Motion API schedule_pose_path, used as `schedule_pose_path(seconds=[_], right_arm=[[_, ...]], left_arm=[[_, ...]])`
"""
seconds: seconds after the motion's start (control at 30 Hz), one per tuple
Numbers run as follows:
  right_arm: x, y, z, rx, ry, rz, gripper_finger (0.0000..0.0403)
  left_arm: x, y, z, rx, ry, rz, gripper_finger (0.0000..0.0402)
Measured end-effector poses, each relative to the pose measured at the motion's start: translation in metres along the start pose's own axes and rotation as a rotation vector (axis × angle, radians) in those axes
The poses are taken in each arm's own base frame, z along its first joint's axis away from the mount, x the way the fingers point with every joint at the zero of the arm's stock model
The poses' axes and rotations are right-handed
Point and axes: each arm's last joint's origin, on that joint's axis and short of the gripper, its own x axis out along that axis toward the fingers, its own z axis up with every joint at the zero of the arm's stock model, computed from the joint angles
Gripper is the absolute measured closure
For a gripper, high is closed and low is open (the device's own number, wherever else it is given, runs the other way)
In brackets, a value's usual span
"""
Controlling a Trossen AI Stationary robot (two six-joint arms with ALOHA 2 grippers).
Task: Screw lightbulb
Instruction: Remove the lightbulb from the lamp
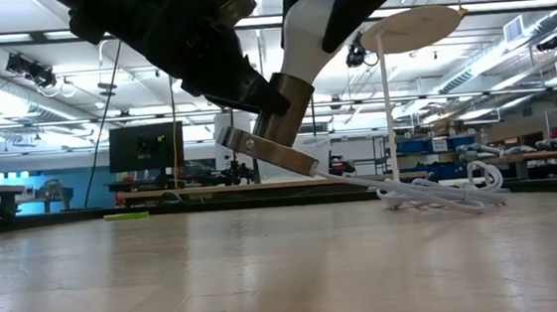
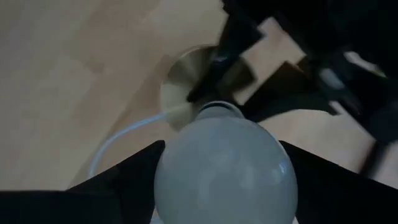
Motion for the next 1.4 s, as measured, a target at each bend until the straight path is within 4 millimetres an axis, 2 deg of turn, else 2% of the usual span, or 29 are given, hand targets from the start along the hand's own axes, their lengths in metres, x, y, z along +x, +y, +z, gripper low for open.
schedule_pose_path(seconds=[0.1,0.23,0.47,0.63,0.73,0.8,1.03,1.23,1.4], right_arm=[[-0.002,0.004,0.005,0.057,-0.004,-0.072,0.0076],[-0.005,0.009,0.008,0.079,-0.014,-0.084,0.0053],[-0.013,0.011,0.007,0.294,-0.037,-0.053,0.0052],[-0.027,0.001,-0.002,0.657,-0.081,0.077,0.0052],[-0.028,-0.007,-0.006,0.941,-0.075,0.123,0.0051],[-0.027,-0.01,-0.008,1.062,-0.061,0.153,0.0051],[-0.017,-0.013,-0.006,1.228,-0.043,0.162,0.005],[0.001,-0.011,-0.002,1.232,-0.01,0.156,0.005],[0.003,-0.014,-0.003,1.242,-0.015,0.132,0.0055]], left_arm=[[0.0,0.0,0.0,-0.008,0.004,-0.007,0.0252],[0.0,-0.001,0.0,-0.001,0.001,-0.019,0.0252],[0.0,-0.001,0.0,0.001,-0.001,-0.018,0.0252],[0.0,-0.001,0.0,0.002,-0.001,-0.012,0.0252],[0.0,-0.001,0.0,0.001,-0.003,-0.011,0.0252],[0.0,-0.001,0.0,0.001,-0.004,-0.007,0.0252],[0.0,-0.001,0.0,0.001,-0.003,-0.006,0.0252],[0.0,-0.001,0.0,0.0,-0.002,-0.005,0.0252],[0.0,-0.001,0.0,0.0,-0.001,-0.005,0.0252]])
